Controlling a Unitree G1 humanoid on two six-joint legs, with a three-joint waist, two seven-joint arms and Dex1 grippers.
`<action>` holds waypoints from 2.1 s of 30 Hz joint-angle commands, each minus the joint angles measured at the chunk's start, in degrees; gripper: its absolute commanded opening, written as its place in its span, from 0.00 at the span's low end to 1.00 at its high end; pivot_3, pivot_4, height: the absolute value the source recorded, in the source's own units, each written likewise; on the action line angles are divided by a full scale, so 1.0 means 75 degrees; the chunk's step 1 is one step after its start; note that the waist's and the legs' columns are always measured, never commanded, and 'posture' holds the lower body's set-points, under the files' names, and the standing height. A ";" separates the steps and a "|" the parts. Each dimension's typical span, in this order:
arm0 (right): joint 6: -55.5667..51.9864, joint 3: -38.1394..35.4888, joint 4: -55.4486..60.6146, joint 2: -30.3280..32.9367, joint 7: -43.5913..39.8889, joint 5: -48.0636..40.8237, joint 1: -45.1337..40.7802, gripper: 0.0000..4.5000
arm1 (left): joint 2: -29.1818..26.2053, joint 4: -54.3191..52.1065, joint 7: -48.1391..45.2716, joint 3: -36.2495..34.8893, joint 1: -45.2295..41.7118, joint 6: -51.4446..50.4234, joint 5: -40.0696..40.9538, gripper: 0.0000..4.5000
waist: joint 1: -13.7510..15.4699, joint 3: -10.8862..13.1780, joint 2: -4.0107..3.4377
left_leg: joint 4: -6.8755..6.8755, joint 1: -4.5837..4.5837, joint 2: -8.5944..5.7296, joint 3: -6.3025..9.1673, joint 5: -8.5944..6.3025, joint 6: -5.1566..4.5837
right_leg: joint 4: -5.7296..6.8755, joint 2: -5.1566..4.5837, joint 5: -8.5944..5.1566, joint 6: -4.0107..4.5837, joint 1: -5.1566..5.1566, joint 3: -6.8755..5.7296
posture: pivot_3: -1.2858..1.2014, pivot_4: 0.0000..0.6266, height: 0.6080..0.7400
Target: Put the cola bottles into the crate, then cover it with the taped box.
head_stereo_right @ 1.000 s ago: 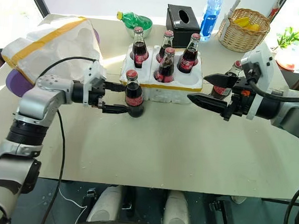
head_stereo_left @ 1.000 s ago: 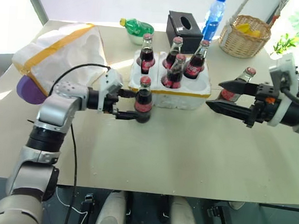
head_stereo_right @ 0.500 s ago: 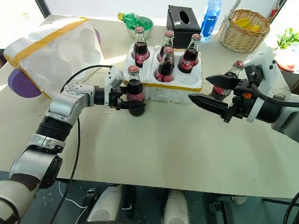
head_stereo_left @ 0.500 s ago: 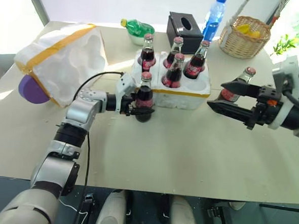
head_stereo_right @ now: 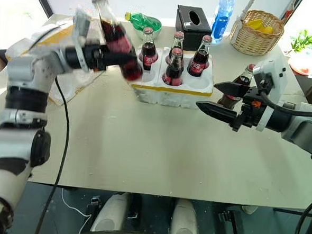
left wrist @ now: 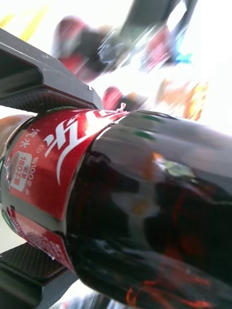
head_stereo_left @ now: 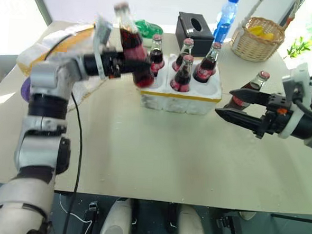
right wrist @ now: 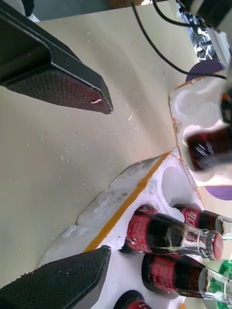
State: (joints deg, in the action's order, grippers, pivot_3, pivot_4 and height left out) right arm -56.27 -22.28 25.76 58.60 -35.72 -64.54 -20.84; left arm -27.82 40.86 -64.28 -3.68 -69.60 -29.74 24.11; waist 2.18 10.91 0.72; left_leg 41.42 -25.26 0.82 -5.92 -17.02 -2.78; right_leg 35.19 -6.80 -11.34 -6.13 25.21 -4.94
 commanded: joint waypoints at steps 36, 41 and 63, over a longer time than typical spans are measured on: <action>0.1094 0.0252 -0.1494 -0.2582 0.2675 0.3444 0.0318 1.00 | -0.2350 -0.7221 -0.0070 -0.1468 0.4234 -0.3135 0.1999 0.99 | -0.0182 -0.0005 -0.0016 | -0.0023 0.0015 0.0018 -0.0001 0.0012 0.0022 | -0.0001 -0.0003 -0.0003 0.0001 0.0002 0.0009 | 0.52 0.24 1.00; 0.1724 0.0671 -0.2564 -0.3188 0.2723 0.4061 -0.0449 1.00 | -0.1999 -0.8024 0.0970 -0.1602 0.4836 -0.3351 0.2353 0.99 | -0.0219 -0.0006 -0.0017 | -0.0020 0.0043 0.0013 0.0006 0.0017 0.0032 | 0.0002 -0.0004 -0.0003 0.0002 -0.0025 0.0010 | 0.52 0.24 1.00; 0.3084 0.0610 -0.3512 -0.3813 0.2170 0.4590 -0.2740 0.63 | -0.2235 -0.8675 0.2399 -0.1952 0.5449 -0.3206 0.3232 1.00 | -0.0382 0.0023 -0.0069 | -0.0066 0.0094 0.0016 -0.0010 0.0023 0.0043 | 0.0002 0.0012 -0.0007 0.0008 -0.0048 0.0022 | 0.52 0.24 1.00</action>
State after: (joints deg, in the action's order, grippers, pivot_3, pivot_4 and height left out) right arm -34.67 -14.51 -7.29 29.07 -19.15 -27.56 -35.89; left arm -43.86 -22.60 -46.85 -16.68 -28.78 -55.15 47.01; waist -0.68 11.08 0.20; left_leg 40.92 -24.55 0.94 -6.00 -16.85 -2.46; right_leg 35.20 -6.71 -11.39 -6.08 24.85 -4.77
